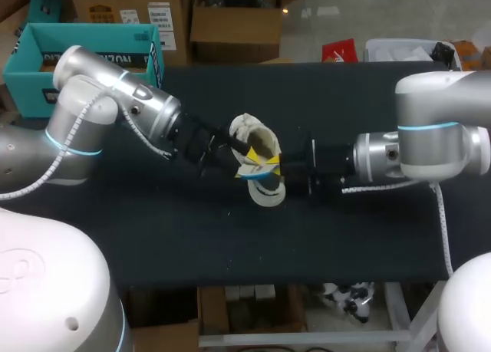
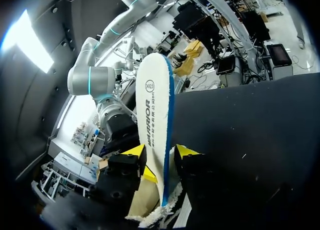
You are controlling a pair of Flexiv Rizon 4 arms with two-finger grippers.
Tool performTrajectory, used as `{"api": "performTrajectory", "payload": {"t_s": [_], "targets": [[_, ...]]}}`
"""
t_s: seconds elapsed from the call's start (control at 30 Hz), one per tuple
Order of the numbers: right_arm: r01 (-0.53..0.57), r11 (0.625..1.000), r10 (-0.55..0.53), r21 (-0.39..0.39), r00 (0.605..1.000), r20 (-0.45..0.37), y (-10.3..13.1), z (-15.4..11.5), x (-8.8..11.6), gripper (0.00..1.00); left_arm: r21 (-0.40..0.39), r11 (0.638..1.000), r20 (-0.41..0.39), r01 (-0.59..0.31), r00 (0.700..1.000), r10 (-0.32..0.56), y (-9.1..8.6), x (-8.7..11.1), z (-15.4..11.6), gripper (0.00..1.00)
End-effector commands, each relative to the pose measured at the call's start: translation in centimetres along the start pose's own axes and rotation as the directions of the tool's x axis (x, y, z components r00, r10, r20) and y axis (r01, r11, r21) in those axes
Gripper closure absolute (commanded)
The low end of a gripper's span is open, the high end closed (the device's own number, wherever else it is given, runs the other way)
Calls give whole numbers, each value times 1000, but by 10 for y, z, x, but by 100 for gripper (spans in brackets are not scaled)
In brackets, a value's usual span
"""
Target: Open the shoe tongue, take the insole out of the shoe, put the insole back into the shoe, and pack the shoe into the shoebox
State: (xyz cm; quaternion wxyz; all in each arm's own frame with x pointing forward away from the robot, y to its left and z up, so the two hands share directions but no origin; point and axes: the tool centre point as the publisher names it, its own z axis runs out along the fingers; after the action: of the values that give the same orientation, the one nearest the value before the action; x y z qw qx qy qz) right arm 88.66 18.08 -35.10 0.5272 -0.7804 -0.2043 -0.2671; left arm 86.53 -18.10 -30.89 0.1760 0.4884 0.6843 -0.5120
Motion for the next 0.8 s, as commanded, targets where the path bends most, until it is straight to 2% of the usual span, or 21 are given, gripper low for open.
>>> {"api": "performTrajectory", "payload": {"t_s": [0.03,0.07,0.1,0.13,0.17,0.2,0.4,0.47,0.5,0.53,0.6,0.67,0.8], "targets": [[-1,1000,1,-3,1000,-5,0,-3,-2,100,-18,1000,12,9,1000,-8,-2,1,-3,56],[-1,1000,1,-3,1000,-5,0,-3,-2,100,-20,1000,15,11,1000,-11,-1,0,-4,59],[-2,1000,2,-3,1000,-5,0,-3,-2,100,-22,1000,16,14,1000,-14,-1,0,-4,65],[-2,1000,2,-3,1000,-6,0,-3,-2,100,-24,1000,18,16,1000,-15,0,0,-4,75],[-2,1000,2,-3,1000,-6,0,-3,-2,100,-24,1000,19,17,1000,-16,0,0,-4,91],[-2,1000,2,-4,1000,-6,0,-3,-3,100,-29,999,22,18,1000,-18,1,0,-4,100],[-5,1000,5,1,1000,-4,0,-3,-4,100,-39,999,18,16,1000,-15,3,0,0,100],[-7,1000,7,-5,1000,-1,-4,-3,-4,51,-41,999,16,13,1000,-12,3,0,1,100],[-6,1000,6,-9,1000,0,-7,-3,-5,16,-40,999,17,13,1000,-12,3,0,1,100],[-5,1000,5,-19,1000,0,-10,-5,-5,15,-40,999,17,13,1000,-13,3,0,1,100],[1,999,-1,-33,1000,-4,-17,-8,-6,21,-40,999,18,15,1000,-14,4,1,1,100],[8,999,-9,-51,1000,-10,-26,-12,-8,48,-42,999,18,16,1000,-15,3,2,1,100],[20,997,-22,-68,1000,-18,-36,-16,-11,53,-44,999,21,17,1000,-16,3,3,1,100]]}}
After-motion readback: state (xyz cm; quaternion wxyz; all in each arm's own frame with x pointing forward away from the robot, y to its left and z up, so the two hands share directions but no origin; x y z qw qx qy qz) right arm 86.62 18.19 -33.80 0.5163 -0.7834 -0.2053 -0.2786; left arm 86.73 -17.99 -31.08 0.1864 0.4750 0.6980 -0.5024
